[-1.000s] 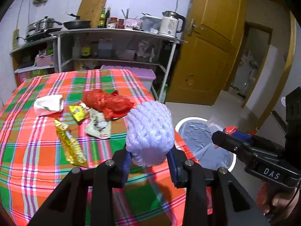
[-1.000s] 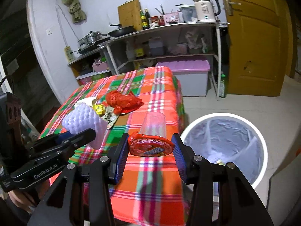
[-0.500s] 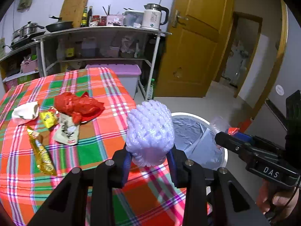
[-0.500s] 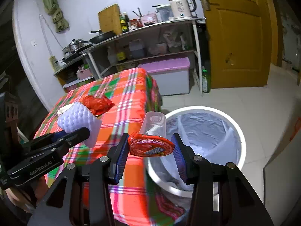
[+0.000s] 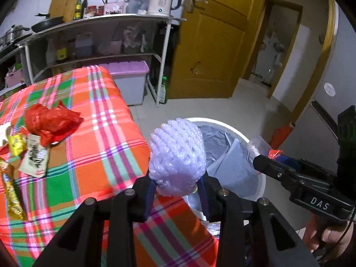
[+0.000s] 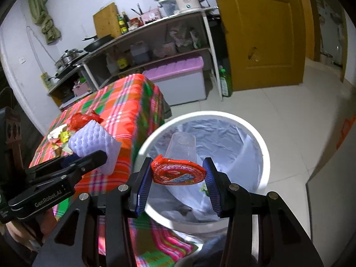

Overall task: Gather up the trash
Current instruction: 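Carry the foam net and red-lidded cup over the bin and open both tools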

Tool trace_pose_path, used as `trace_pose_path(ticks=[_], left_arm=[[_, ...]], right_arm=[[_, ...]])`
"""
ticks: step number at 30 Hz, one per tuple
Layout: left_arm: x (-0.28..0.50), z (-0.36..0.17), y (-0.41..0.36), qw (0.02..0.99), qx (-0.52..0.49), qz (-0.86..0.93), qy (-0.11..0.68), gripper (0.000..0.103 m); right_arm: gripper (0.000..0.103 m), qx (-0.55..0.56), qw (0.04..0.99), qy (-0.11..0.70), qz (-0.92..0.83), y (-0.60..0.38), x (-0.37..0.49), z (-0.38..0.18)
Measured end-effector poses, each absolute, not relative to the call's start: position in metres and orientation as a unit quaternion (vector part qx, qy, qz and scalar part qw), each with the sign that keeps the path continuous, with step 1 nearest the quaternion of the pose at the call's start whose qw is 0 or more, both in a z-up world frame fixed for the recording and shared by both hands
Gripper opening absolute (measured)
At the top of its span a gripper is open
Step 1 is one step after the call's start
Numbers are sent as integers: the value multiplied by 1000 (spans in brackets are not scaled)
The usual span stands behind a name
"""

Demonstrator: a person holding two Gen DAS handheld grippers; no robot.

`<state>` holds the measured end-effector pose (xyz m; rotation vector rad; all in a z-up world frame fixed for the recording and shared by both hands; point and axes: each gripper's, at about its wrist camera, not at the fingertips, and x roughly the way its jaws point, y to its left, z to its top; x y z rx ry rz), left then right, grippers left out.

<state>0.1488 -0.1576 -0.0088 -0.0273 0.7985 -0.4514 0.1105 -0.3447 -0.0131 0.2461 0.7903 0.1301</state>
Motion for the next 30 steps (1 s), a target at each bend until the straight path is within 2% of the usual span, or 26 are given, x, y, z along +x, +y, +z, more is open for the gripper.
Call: trace_pose_path(ticks=[13,22,30], left_arm=[[166,-35,-188,868,2,-242,434,37],[173,-41,-194,857,-2,-250,450,56],[173,-38,-194,856,-9,-252,450,60]], right_arm=[[47,129,888,438,51,-362,132,-53],[50,141,879,454,39,-372,137,-68],[51,139,881,450,39,-372,134,-65]])
